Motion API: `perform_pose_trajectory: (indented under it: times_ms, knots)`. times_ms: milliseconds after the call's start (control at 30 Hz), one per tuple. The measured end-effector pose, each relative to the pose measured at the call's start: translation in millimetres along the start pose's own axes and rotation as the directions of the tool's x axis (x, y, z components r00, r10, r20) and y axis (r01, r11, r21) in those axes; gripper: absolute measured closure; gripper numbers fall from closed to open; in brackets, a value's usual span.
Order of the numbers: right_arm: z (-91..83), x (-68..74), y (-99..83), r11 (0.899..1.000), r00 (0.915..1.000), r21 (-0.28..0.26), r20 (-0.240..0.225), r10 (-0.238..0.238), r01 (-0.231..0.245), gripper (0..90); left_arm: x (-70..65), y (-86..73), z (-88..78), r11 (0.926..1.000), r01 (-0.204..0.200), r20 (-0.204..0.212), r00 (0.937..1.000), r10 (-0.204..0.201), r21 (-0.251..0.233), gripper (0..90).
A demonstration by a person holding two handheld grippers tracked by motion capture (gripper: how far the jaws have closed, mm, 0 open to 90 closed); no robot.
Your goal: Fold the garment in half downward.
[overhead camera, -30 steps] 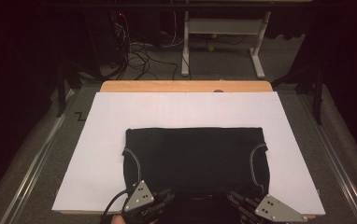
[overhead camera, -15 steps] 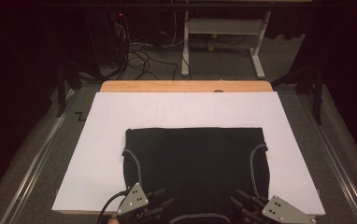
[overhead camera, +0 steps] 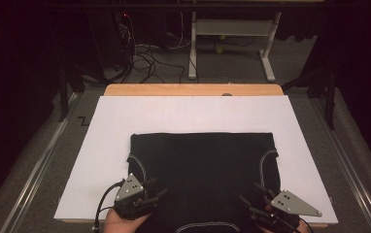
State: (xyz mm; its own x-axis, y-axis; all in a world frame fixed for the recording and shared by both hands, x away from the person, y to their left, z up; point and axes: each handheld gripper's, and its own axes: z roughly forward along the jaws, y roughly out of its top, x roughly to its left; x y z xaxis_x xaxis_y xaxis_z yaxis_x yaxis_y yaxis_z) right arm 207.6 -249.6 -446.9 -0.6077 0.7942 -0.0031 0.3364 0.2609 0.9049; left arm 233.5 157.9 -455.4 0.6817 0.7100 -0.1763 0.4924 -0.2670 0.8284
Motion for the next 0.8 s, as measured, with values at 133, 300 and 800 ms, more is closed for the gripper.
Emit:
perform_pose_trajectory:
  times_ms: [133, 300, 800]
  knots:
    - [4.9, -10.7, 2.7, 1.000, 0.9987, -0.014, 0.043, 0.027, -0.026, 27.4, 8.6, 2.0, -1.0, 0.9998, -0.007, -0.017, 0.9998, 0.007, -0.019, 36.4]
    - [9.3, -28.4, 5.4, 0.998, 0.9950, -0.025, 0.081, 0.059, -0.057, 15.5, 20.6, 4.1, -1.1, 0.9993, -0.022, -0.048, 0.9986, 0.020, -0.029, 24.5]
    - [18.4, -52.4, 16.4, 0.995, 0.9898, -0.046, 0.112, 0.088, -0.084, 0.1, 60.6, 12.0, -16.2, 0.9945, 0.041, -0.090, 0.9947, -0.050, -0.096, 0.0]
